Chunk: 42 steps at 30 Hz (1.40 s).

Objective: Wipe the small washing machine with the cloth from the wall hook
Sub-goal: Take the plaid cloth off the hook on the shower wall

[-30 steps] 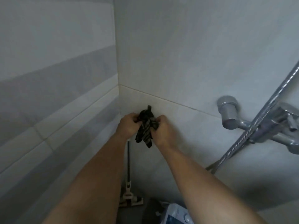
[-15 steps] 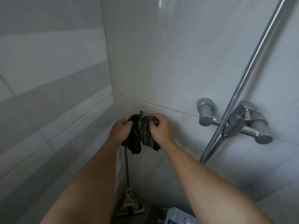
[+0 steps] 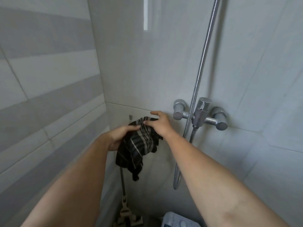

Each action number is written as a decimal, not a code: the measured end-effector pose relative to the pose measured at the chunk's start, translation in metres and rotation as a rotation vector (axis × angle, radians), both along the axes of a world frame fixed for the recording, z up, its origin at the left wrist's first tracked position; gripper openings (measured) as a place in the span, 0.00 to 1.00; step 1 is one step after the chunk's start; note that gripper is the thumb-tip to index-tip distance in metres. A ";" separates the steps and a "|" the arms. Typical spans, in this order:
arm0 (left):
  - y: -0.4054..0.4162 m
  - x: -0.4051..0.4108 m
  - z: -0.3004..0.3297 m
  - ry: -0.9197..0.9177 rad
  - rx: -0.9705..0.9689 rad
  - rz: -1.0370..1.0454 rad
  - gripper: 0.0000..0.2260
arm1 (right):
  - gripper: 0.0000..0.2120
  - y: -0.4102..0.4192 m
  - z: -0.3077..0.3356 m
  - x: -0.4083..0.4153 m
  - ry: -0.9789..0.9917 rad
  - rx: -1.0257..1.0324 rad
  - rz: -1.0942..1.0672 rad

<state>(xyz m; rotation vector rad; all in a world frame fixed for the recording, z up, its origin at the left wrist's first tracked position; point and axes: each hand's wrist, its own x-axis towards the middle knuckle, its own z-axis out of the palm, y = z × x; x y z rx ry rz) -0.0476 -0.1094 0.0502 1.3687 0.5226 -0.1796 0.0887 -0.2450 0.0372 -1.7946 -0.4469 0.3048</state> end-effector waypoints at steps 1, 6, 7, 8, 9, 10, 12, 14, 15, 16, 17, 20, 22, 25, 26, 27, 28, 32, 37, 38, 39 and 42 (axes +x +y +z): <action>-0.003 0.002 -0.002 0.038 0.032 0.001 0.19 | 0.32 -0.003 -0.007 -0.002 0.014 -0.020 -0.012; -0.023 0.008 -0.009 0.075 0.068 0.233 0.17 | 0.26 -0.036 -0.029 -0.019 0.079 -0.222 -0.159; -0.026 0.010 -0.010 0.060 0.029 0.279 0.17 | 0.22 -0.045 -0.031 -0.023 0.106 -0.265 -0.167; -0.028 0.011 -0.011 0.057 -0.007 0.311 0.18 | 0.20 -0.052 -0.033 -0.029 0.188 -0.283 -0.139; -0.028 0.013 -0.013 0.055 -0.044 0.335 0.19 | 0.21 -0.059 -0.033 -0.037 0.321 -0.293 -0.059; -0.028 0.014 -0.013 0.057 -0.078 0.348 0.20 | 0.23 -0.062 -0.034 -0.044 0.467 -0.303 0.057; -0.027 0.018 -0.015 0.064 -0.123 0.368 0.21 | 0.24 -0.063 -0.040 -0.050 0.688 -0.199 0.250; -0.027 0.022 -0.015 0.095 -0.115 0.354 0.19 | 0.22 -0.058 -0.049 -0.048 0.761 -0.015 0.243; -0.025 0.023 -0.015 0.113 -0.103 0.337 0.18 | 0.20 -0.056 -0.053 -0.045 0.732 0.055 0.176; -0.023 0.023 -0.015 0.141 -0.077 0.311 0.16 | 0.17 -0.054 -0.056 -0.041 0.688 0.106 0.102; -0.021 0.023 -0.015 0.170 -0.047 0.276 0.15 | 0.17 -0.053 -0.057 -0.039 0.629 0.122 0.044; -0.018 0.019 -0.017 0.238 0.101 0.151 0.13 | 0.29 -0.053 -0.057 -0.035 0.534 0.121 -0.036; -0.018 0.017 -0.018 0.262 0.201 0.125 0.12 | 0.34 -0.053 -0.053 -0.034 0.476 0.092 -0.063; -0.012 0.020 -0.026 0.237 0.276 0.184 0.12 | 0.34 -0.051 -0.049 -0.031 0.430 0.046 -0.054; -0.010 0.020 -0.028 0.215 0.290 0.207 0.14 | 0.31 -0.050 -0.048 -0.030 0.433 0.043 -0.041; -0.008 0.021 -0.030 0.186 0.304 0.224 0.17 | 0.29 -0.050 -0.047 -0.030 0.440 0.045 -0.025; -0.006 0.022 -0.031 0.155 0.318 0.234 0.23 | 0.28 -0.049 -0.046 -0.029 0.444 0.050 -0.010; -0.009 0.022 -0.029 0.087 0.416 0.195 0.40 | 0.26 -0.048 -0.043 -0.030 0.437 0.026 0.074; -0.008 0.024 -0.036 0.105 0.617 0.054 0.19 | 0.14 -0.048 -0.040 -0.029 0.223 -0.232 0.137; -0.006 0.025 -0.037 0.116 0.640 0.032 0.13 | 0.11 -0.050 -0.041 -0.027 0.177 -0.281 0.147; -0.004 0.025 -0.039 0.124 0.664 0.011 0.10 | 0.10 -0.051 -0.042 -0.025 0.146 -0.308 0.157; 0.002 0.024 -0.037 0.131 0.727 -0.036 0.05 | 0.07 -0.054 -0.044 -0.019 0.114 -0.315 0.172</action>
